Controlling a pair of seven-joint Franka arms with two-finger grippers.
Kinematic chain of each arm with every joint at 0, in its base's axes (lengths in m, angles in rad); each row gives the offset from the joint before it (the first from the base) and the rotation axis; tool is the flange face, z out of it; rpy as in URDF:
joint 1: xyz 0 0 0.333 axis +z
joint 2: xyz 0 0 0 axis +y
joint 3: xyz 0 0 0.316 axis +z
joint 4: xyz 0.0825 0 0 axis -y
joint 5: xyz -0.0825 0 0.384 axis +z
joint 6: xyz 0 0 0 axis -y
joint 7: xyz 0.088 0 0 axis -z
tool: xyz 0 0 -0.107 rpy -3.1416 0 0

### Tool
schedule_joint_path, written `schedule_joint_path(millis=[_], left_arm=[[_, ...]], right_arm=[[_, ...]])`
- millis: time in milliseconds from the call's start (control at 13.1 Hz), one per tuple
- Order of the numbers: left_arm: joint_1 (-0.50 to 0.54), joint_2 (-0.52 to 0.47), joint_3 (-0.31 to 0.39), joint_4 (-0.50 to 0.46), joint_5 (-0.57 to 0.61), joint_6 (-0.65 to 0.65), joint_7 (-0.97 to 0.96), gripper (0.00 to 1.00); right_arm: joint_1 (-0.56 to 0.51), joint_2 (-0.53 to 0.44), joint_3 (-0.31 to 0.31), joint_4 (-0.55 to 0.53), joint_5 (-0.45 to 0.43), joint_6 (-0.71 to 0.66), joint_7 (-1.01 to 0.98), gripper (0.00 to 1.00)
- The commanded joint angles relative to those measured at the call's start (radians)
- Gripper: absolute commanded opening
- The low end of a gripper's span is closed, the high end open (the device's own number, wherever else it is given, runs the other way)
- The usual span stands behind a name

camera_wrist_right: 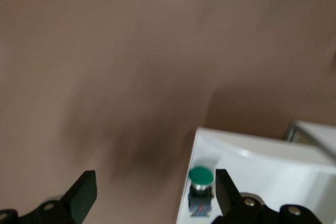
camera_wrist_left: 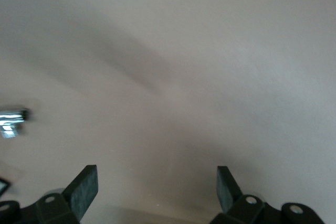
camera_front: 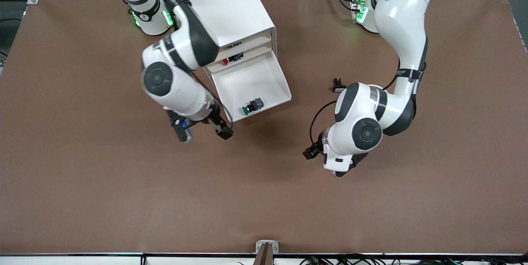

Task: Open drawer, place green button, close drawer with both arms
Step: 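Release the button and raise the right gripper out of the drawer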

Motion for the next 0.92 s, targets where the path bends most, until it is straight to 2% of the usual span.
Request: schedule_joint_path(millis=[0,383,612,842], left_arm=[[-0.080,0.033,0.003,-0.007,0.025,0.070,0.012,0.99],[-0.166,0.072,0.002,-0.007,0.046,0.076,0.012,0.99],[-0.238,0.085,0.002,-0.007,0.036,0.092,-0.034,0.99],[-0.297,0.084,0.000,-0.007,0.033,0.092,-0.091,0.99]], right_arm=[[-0.103,-0.027,0.019,0.033,-0.004,-0.098,-0.188,1.00],[-0.336,-0.081,0.019,0.035,0.000,-0.237,-0.648,1.00],[-0.413,-0.129,0.016,0.024,-0.015,-0.297,-0.882,1.00],[-0.445,-0.189,0.010,0.018,-0.128,-0.350,-1.052,1.00]])
